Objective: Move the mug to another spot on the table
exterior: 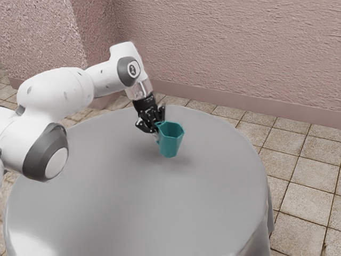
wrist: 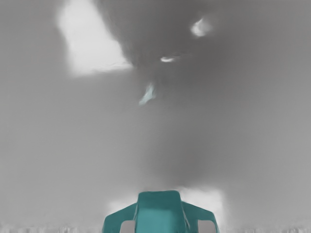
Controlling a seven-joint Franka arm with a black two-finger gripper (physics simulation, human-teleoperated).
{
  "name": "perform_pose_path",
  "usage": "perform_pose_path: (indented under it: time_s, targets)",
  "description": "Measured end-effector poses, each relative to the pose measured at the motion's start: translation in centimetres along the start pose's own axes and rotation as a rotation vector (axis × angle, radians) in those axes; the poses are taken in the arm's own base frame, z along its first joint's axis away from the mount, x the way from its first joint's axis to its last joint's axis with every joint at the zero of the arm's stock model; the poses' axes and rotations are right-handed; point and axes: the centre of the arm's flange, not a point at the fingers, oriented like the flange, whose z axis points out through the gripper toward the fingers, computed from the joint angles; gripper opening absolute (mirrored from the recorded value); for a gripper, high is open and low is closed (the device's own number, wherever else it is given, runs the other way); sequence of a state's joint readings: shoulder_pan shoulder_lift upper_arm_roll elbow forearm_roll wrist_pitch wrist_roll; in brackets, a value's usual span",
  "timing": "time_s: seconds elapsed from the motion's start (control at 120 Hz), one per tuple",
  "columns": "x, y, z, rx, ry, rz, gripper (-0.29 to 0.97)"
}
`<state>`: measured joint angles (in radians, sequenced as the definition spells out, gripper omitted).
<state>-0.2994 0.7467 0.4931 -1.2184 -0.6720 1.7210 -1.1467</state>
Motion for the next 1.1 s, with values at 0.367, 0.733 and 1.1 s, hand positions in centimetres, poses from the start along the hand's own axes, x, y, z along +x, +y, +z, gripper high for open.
perform_pose_path:
  time_s: [0.367, 0.733, 1.1]
  targets:
    - [-0.1, -12.8, -0.2, 0.046, -0.058, -0.05, -0.08]
    - [3.0, -22.8, 3.5, -0.024, -0.064, -0.101, -0.1]
    - [5.8, -21.8, 4.2, -0.102, -0.022, -0.135, -0.1]
